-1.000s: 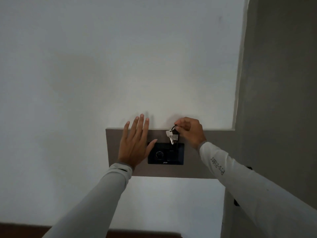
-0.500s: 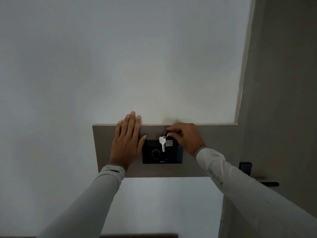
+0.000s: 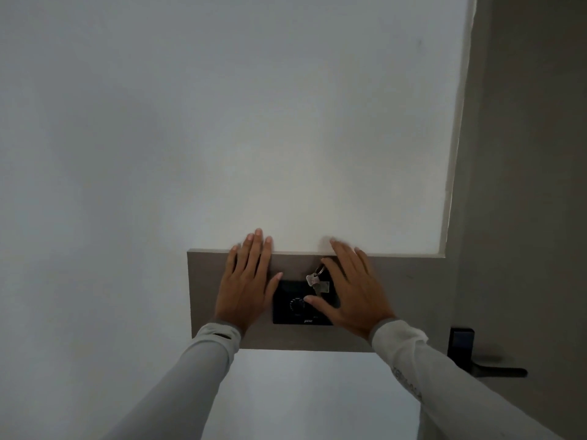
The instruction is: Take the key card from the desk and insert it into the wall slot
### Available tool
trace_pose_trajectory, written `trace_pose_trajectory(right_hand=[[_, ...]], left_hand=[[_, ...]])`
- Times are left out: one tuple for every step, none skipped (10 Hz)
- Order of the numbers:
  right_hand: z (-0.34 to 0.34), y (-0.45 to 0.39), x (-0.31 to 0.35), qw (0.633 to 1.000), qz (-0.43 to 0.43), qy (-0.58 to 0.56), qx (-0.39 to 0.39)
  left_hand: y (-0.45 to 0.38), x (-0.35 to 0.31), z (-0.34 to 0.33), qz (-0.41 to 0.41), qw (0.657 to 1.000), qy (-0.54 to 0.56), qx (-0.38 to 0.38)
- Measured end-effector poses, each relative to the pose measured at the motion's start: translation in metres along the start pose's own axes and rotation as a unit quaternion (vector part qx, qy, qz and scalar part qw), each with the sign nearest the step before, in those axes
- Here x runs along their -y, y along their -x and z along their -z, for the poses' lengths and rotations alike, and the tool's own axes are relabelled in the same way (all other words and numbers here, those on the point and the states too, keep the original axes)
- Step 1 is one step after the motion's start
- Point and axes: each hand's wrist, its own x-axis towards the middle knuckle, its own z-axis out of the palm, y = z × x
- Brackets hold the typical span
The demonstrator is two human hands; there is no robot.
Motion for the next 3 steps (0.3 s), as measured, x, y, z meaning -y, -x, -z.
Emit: trace_pose_trajectory(right_hand=[[-0.01,0.014,0.01,0.996,-0.037,0.034,0.076],[-0.009,0.016,0.013,0.993,-0.043,0.052,0.099],[0.003,0.012,0.013,0.991,-0.059,0.041,0.115]], left_hand=[[0.003,-0.007,0.003,0.016,1.0,0.006,0.013],[0.008,-0.009,0.01,0.028,0.999,0.026,0.032],[0.018,-0.015,0.024,0.032,0.998,0.03,0.043]])
